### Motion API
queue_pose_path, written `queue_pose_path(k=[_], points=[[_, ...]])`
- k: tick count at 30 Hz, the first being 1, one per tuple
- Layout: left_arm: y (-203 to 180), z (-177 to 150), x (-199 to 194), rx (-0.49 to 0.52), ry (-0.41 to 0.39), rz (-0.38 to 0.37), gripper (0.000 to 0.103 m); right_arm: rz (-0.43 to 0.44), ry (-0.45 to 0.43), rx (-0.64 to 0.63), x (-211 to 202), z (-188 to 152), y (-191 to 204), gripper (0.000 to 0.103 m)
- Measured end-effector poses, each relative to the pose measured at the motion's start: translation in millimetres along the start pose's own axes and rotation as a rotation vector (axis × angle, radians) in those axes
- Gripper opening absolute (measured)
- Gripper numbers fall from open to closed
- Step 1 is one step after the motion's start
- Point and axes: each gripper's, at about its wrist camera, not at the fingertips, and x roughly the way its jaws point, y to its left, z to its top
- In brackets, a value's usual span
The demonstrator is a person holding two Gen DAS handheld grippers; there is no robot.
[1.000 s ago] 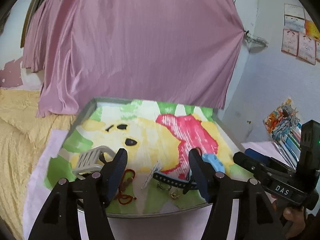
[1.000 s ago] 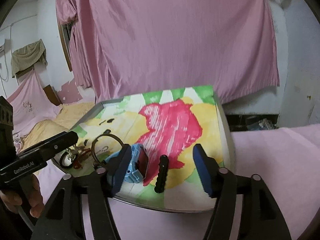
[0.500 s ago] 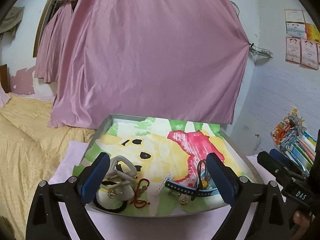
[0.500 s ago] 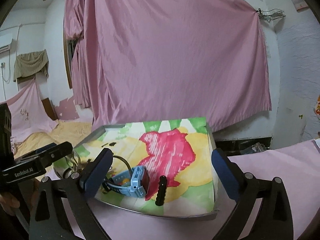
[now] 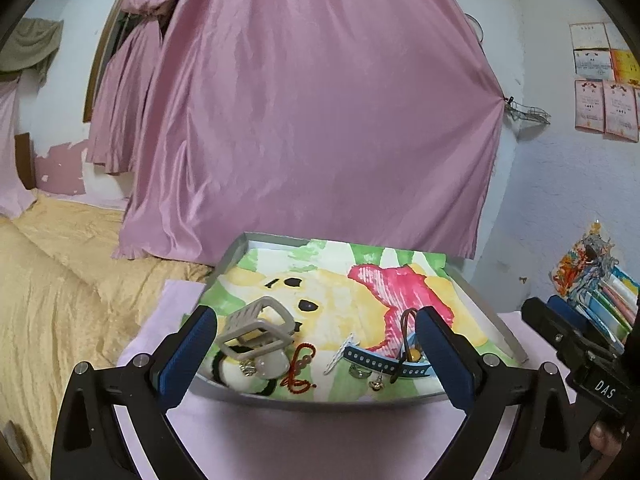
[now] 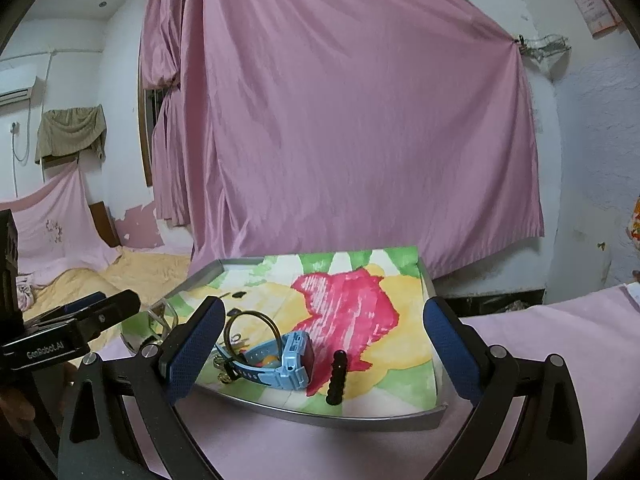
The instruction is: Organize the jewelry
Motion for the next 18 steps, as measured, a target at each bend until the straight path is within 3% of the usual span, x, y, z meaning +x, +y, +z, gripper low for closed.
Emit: queue_pose_path(k=[18], points=[[6, -18, -81, 0.019, -0.079, -0.001, 0.102, 0.04, -0.063, -0.003, -85, -16, 24, 0.098]])
